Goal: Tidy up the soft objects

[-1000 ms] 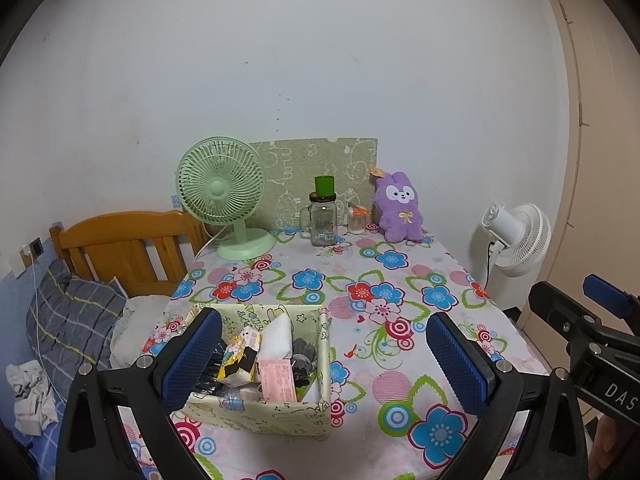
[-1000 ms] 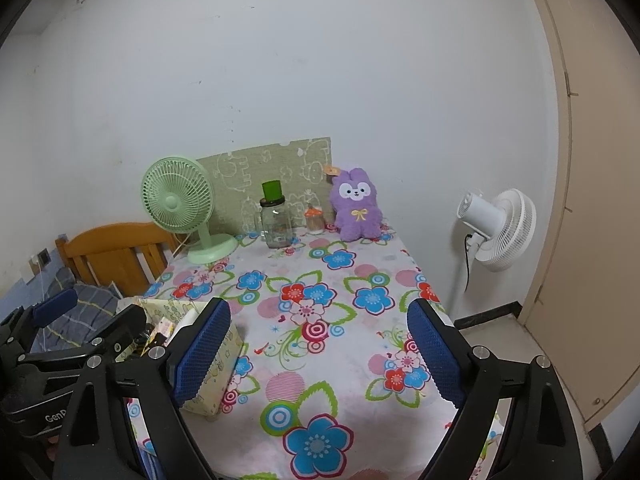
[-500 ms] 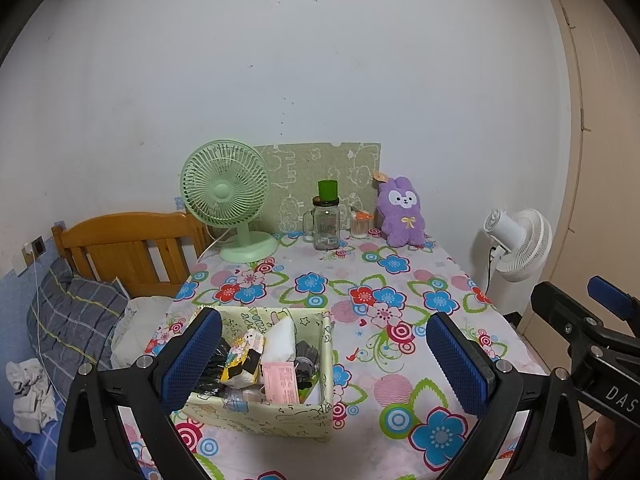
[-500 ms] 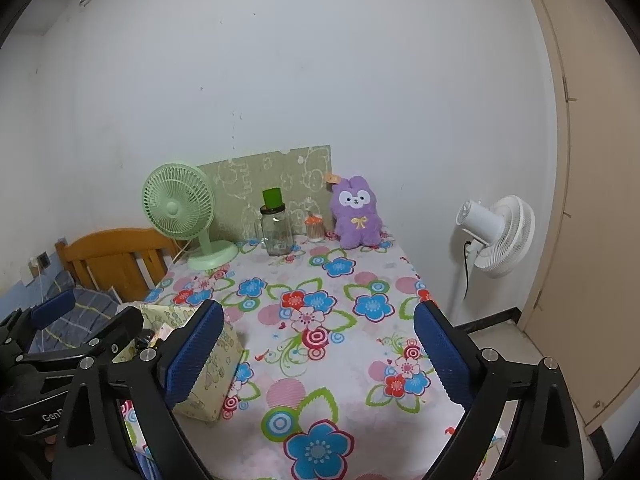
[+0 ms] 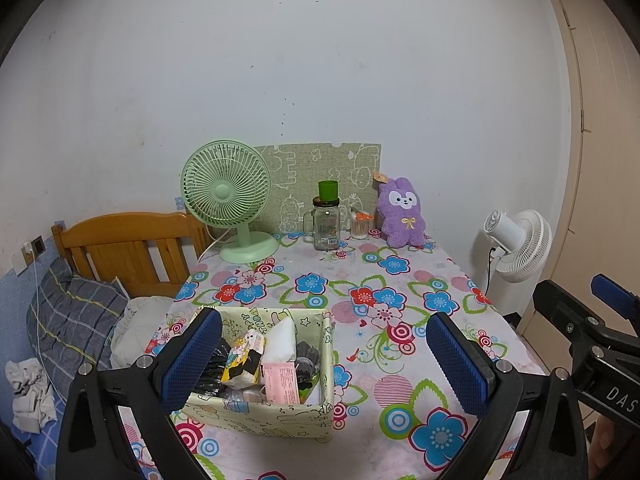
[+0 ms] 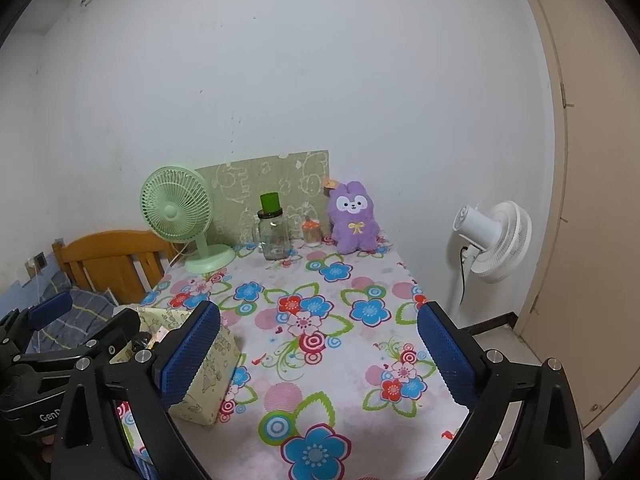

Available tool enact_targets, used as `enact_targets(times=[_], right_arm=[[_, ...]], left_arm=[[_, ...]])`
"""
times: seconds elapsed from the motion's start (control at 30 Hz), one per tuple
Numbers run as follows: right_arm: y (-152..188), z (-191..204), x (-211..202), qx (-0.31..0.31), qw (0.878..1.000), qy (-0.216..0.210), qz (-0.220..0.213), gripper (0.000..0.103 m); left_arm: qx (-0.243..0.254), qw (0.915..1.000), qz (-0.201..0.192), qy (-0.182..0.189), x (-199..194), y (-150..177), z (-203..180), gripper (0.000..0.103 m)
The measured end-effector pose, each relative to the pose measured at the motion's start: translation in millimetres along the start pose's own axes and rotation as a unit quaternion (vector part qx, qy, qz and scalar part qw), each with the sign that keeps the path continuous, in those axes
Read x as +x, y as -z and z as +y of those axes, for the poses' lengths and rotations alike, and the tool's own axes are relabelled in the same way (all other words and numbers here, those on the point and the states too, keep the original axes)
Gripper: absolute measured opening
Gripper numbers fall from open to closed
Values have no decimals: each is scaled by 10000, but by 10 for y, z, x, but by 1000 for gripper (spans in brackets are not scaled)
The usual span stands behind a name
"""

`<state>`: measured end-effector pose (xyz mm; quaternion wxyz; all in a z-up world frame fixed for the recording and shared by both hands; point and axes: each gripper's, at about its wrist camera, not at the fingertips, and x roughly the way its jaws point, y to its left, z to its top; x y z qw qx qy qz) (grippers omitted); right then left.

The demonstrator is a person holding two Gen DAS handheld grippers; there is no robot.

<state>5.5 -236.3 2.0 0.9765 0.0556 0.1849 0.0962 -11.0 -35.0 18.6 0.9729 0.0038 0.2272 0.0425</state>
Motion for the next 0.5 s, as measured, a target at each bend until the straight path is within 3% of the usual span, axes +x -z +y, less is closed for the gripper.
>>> enact_targets(times=[0.5], right_arm=[[-8,8,-1,-11,10000,33,-29,101]], left_arm=[[1,10000,2,-8,5,0,1,103]])
